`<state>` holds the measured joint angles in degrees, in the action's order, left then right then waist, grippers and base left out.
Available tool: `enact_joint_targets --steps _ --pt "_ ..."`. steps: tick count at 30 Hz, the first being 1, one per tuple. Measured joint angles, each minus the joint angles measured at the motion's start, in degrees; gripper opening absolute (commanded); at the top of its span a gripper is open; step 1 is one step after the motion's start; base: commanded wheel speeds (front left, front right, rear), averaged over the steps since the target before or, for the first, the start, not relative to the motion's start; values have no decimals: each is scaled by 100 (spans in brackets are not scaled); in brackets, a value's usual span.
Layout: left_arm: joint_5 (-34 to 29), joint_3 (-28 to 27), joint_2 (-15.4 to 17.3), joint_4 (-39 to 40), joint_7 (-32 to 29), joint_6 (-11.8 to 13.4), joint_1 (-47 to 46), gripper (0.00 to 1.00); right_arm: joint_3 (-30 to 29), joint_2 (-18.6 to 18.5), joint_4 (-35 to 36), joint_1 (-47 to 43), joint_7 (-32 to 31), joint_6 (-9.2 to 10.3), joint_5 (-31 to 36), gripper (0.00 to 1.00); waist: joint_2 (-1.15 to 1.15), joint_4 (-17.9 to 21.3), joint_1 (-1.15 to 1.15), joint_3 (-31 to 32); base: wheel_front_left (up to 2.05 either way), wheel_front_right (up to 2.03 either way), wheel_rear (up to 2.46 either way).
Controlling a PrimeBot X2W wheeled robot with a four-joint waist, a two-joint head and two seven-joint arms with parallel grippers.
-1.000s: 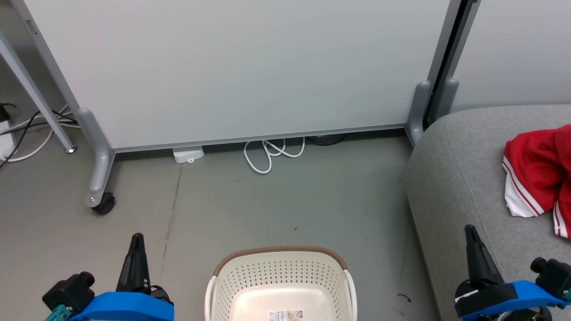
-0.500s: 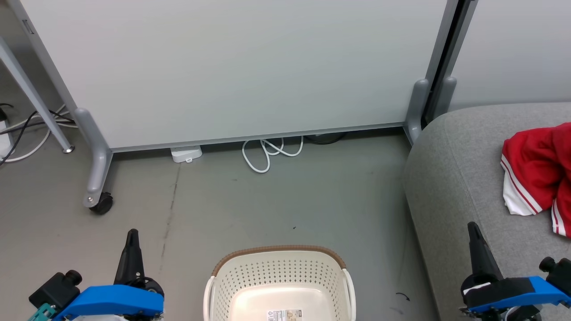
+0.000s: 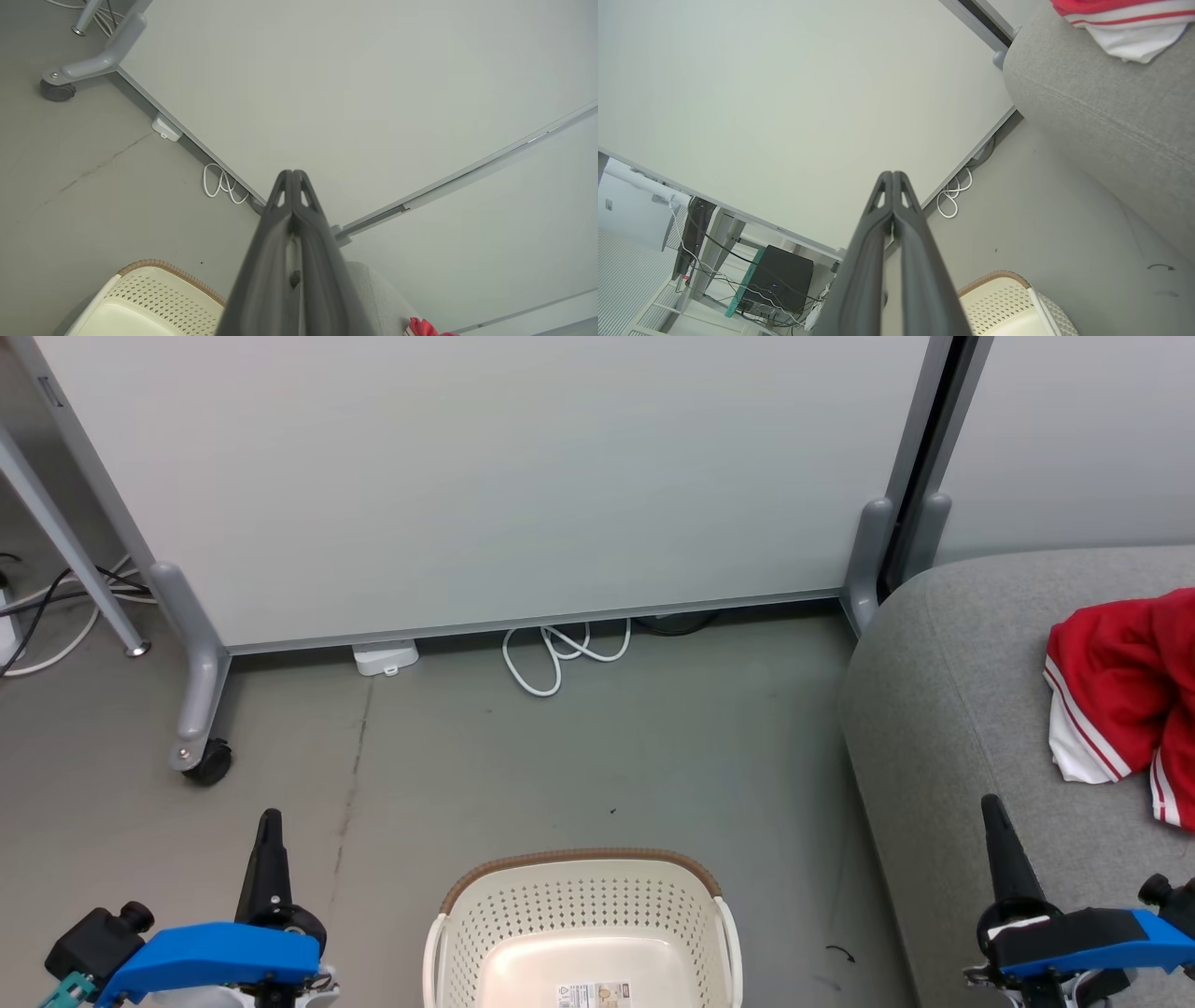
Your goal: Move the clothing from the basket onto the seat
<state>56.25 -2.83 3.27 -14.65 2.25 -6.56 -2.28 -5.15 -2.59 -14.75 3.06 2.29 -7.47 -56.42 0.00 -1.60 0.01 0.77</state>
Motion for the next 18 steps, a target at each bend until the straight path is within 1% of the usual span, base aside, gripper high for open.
enact_joint_targets --steps 18 --pt "1126 -110 -9 20 -272 -11 -118 0 -44 -2 20 88 -275 0 -1112 0 0 41 0 -24 0 0 0"
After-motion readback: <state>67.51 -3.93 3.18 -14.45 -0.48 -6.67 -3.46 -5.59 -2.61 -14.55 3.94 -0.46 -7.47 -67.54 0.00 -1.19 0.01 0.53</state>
